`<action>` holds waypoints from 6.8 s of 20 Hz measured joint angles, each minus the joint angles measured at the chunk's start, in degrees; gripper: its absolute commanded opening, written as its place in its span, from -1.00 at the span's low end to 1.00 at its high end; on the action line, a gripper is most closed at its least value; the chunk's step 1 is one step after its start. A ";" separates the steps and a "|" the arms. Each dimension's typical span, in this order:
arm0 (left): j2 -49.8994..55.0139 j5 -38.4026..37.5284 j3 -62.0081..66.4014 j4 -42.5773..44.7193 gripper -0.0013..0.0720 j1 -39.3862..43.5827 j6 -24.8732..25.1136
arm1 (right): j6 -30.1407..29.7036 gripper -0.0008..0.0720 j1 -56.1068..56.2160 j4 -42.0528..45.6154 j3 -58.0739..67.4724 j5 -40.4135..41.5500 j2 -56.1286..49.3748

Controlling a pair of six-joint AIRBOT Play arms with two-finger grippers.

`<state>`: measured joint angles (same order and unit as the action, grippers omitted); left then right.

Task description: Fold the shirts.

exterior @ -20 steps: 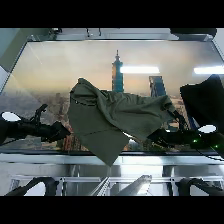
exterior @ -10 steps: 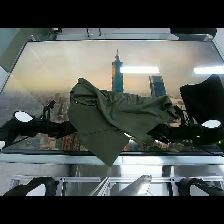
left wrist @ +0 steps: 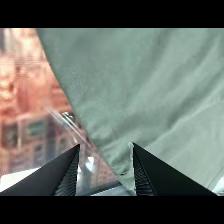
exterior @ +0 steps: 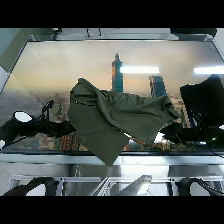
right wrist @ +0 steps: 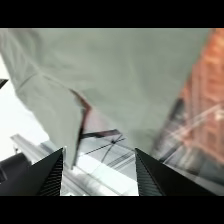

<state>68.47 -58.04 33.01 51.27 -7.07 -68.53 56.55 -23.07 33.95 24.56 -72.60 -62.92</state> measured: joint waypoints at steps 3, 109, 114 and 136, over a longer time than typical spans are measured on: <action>3.23 -0.44 0.52 -0.72 -0.02 1.60 0.04 | 0.83 0.40 2.19 0.70 -2.69 3.82 -0.59; 27.34 -32.20 21.49 -12.72 -0.93 -22.93 18.86 | -2.19 -0.95 5.64 6.19 19.34 -2.58 -20.41; 13.62 -41.70 26.27 -35.89 -0.90 -23.28 21.11 | -5.31 -0.94 1.64 -11.45 29.57 -10.12 -5.79; 3.96 -29.70 50.62 -30.67 -0.88 -9.27 16.00 | -9.03 -0.95 -5.25 -20.87 26.01 12.44 16.83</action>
<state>72.42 -87.74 83.64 20.60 -16.34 -52.53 47.53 -28.32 13.08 50.57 -60.16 -46.09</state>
